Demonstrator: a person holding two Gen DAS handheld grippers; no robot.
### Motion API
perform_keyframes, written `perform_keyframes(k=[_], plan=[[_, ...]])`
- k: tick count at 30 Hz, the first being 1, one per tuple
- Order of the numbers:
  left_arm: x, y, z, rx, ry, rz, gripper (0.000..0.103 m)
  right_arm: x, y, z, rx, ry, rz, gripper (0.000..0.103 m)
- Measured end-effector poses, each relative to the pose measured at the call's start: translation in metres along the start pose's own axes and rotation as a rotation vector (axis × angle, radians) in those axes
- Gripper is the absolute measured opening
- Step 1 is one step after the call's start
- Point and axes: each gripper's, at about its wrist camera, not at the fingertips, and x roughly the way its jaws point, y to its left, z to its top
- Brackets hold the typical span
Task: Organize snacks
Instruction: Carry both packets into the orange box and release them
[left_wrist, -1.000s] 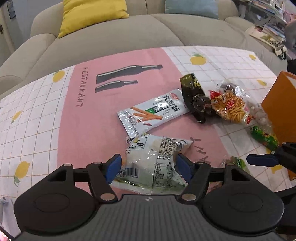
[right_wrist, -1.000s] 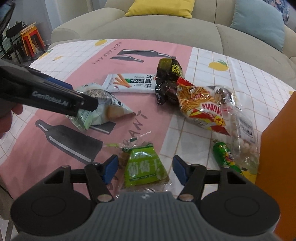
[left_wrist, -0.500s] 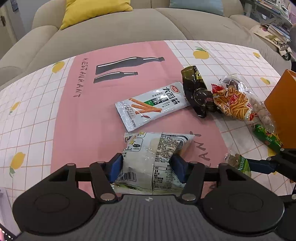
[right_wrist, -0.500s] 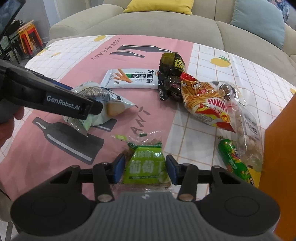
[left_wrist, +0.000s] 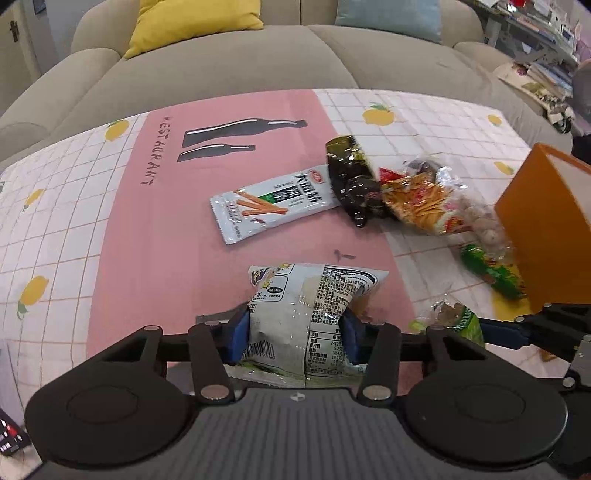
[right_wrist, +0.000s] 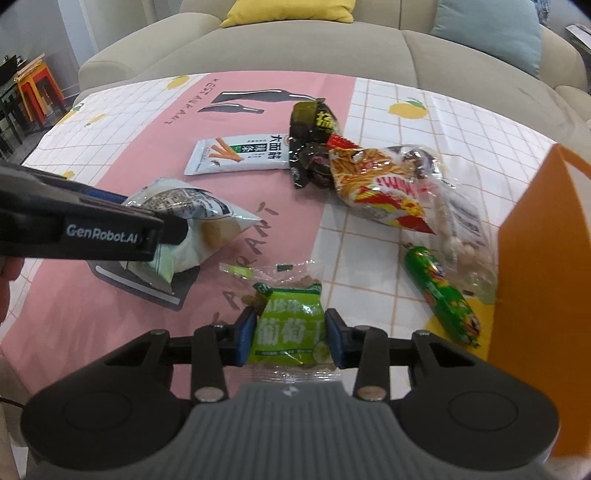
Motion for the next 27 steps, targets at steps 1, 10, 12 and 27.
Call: perform_keyframes(k=[1,10,12,27], plan=[[-0.004,-0.002,-0.001,-0.011,-0.006,-0.006,0.055,-0.004,-0.001,0.000,0.000,-0.003,-0.006,0.038],[-0.051,-0.024,-0.001,-0.023,-0.072,-0.079,0.055,-0.057,-0.015,-0.003,0.011,-0.076,-0.001,0.038],[-0.061,-0.028,0.000,-0.031,-0.083,-0.099,0.055,-0.071,-0.018,-0.003,0.019,-0.096,0.006,0.038],[-0.113,-0.098,0.017,0.089,-0.162,-0.253,0.055,-0.167,-0.085,-0.008,0.148,-0.200,-0.001,0.038]])
